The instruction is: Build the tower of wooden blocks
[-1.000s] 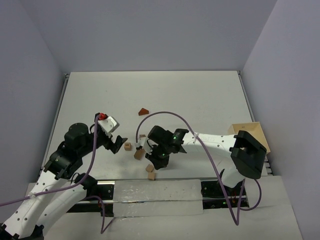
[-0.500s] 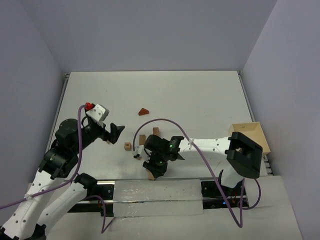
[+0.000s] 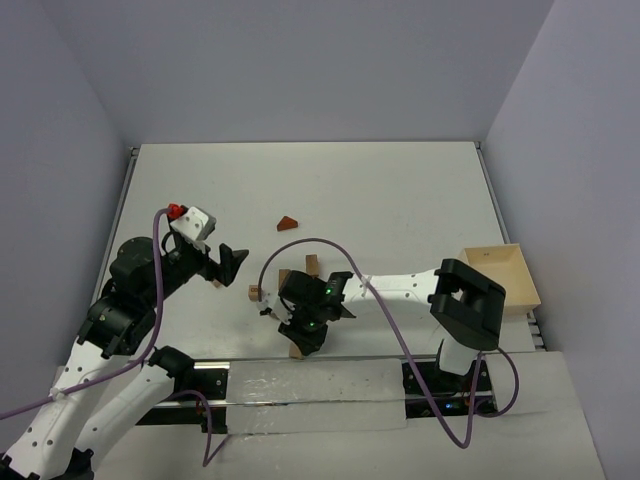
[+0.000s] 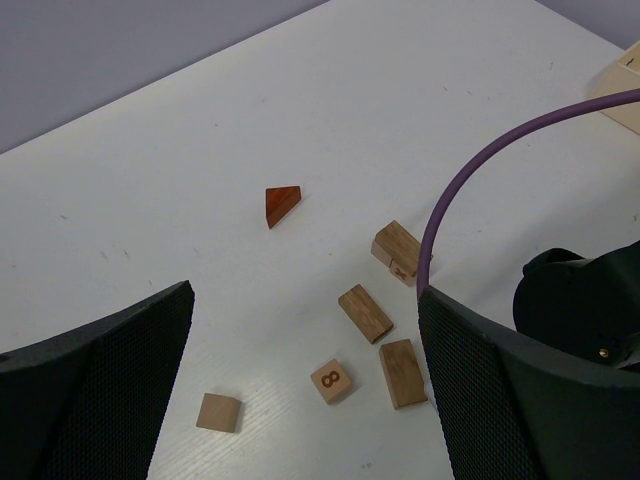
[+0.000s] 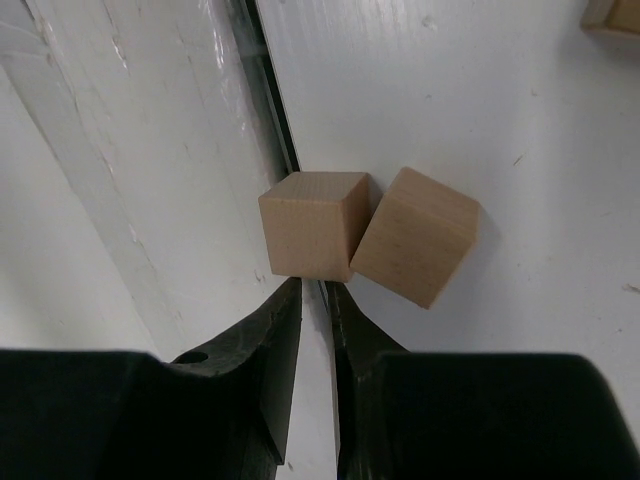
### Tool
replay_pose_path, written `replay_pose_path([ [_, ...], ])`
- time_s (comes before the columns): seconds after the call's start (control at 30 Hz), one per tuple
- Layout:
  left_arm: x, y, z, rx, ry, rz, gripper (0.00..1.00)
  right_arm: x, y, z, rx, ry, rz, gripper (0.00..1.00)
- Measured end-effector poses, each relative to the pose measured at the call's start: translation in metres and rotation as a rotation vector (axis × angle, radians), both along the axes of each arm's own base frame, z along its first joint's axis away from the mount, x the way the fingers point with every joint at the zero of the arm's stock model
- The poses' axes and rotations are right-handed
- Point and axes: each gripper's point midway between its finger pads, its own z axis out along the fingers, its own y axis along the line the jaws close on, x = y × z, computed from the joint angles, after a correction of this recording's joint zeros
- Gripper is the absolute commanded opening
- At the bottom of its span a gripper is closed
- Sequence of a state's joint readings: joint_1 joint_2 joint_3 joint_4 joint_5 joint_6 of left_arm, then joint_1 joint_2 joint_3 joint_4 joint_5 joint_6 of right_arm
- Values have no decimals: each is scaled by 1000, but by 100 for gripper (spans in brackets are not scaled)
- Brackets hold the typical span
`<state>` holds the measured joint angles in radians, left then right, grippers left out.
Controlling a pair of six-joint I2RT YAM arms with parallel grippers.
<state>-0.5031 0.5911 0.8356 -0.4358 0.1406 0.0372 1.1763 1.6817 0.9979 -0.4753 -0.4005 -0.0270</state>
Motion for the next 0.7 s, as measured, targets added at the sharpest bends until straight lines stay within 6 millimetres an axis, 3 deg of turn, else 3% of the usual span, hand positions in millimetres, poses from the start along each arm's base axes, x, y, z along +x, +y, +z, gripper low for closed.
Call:
replay_pose_path([
  [0.17, 1, 1, 0, -1, -2, 4, 99, 1, 4, 2, 7, 2, -10, 26],
  [0.27, 1, 1, 1, -2, -4, 5, 99, 1, 4, 2, 6, 2, -13, 35],
  [0.3, 1, 1, 1, -2, -5, 6, 99, 1, 4, 2, 5, 2, -14, 58],
  [0.37, 1, 1, 2, -3, -7, 8, 99, 2, 4, 2, 2, 4, -21, 92],
  [0.4, 1, 2, 2, -3, -7, 9, 99, 3, 3, 2, 2, 4, -26, 96],
  [0.53, 1, 2, 2, -4, -8, 11, 99, 8, 1, 11, 23, -2, -39, 100],
  [0.7, 2, 2, 1, -2, -5, 10, 99, 24, -2, 40, 96, -36, -79, 100],
])
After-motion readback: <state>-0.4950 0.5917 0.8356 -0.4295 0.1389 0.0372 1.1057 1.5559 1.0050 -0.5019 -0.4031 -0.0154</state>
